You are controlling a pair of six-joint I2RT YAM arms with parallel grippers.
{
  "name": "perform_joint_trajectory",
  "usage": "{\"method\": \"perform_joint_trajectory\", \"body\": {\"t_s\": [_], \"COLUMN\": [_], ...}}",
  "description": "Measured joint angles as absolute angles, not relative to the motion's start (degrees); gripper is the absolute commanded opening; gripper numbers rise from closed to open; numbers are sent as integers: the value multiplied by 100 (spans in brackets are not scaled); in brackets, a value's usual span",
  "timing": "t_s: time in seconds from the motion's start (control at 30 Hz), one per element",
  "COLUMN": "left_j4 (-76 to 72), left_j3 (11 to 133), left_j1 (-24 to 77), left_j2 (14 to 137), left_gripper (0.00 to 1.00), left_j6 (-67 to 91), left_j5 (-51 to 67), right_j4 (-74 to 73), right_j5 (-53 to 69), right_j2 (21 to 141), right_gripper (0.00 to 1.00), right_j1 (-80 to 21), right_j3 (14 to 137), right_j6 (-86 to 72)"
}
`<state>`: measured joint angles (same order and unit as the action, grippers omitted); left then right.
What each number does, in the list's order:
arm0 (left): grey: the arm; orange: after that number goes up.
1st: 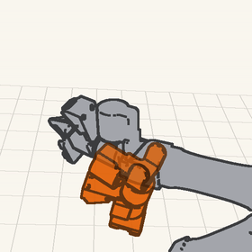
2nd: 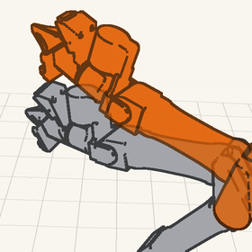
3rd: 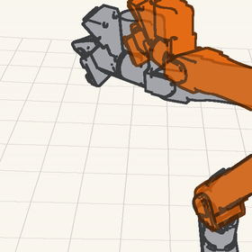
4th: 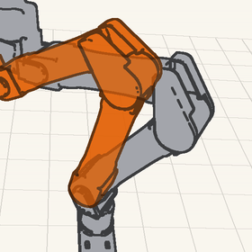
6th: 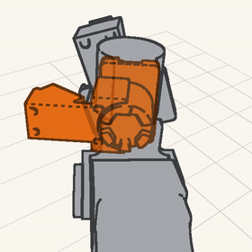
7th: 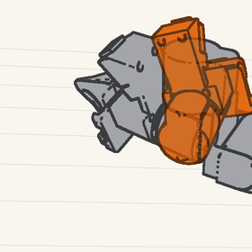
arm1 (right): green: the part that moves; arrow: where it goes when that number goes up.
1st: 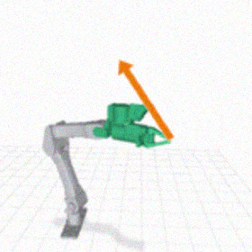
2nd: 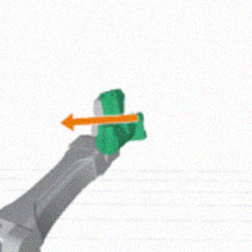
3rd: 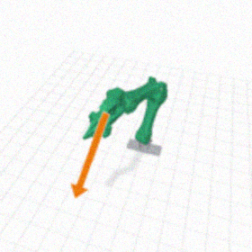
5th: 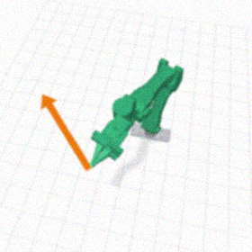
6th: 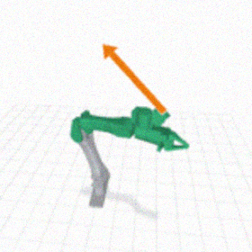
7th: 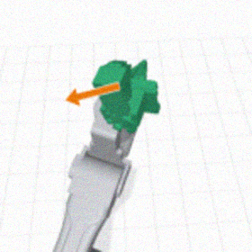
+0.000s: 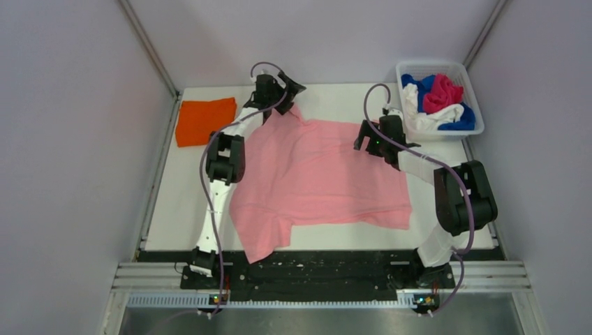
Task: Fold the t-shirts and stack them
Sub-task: Flatten out the tshirt
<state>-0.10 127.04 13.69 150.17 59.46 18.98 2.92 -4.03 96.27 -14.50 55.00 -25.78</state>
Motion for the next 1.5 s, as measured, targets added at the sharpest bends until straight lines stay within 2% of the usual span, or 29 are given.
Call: {"method": "perform_joint_trajectory", "body": {"t_s": [0.27, 0.47, 0.67, 0.87, 1.1, 1.2, 1.33, 1.5], "left_j4": [12, -228, -209, 351, 1024, 1083, 1288, 1680], "left_j3": [13780, 13931, 13830, 12204, 9203, 8034, 6910, 6316], "left_j1": [1732, 2078, 2141, 2045, 2043, 2086, 2143, 2147], "left_j2": [15618, 15620, 15485, 13963, 10543, 9448, 8949, 9338], "left_gripper": [98, 98, 99, 99, 99, 99, 99, 99], "left_j6": [6521, 5867, 5057, 4219, 3684, 3621, 3625, 3758], "left_j5": [425, -410, -534, -268, -351, -390, -307, -49], "right_j4": [176, 30, -82, -303, -534, -687, -843, -814], "right_j5": [-486, -556, -624, -635, -576, -554, -523, -528], "right_j2": [9627, 9601, 9244, 8694, 8243, 8254, 8374, 8678], "right_gripper": [99, 99, 99, 99, 99, 99, 99, 99], "right_j1": [-1450, -1450, -1450, -1450, -1496, -1562, -1603, -1603], "right_j3": [5500, 5500, 5500, 5472, 5011, 4722, 4613, 4613], "right_j6": [-2578, -2574, -2550, -2515, -2613, -2665, -2738, -2856]}}
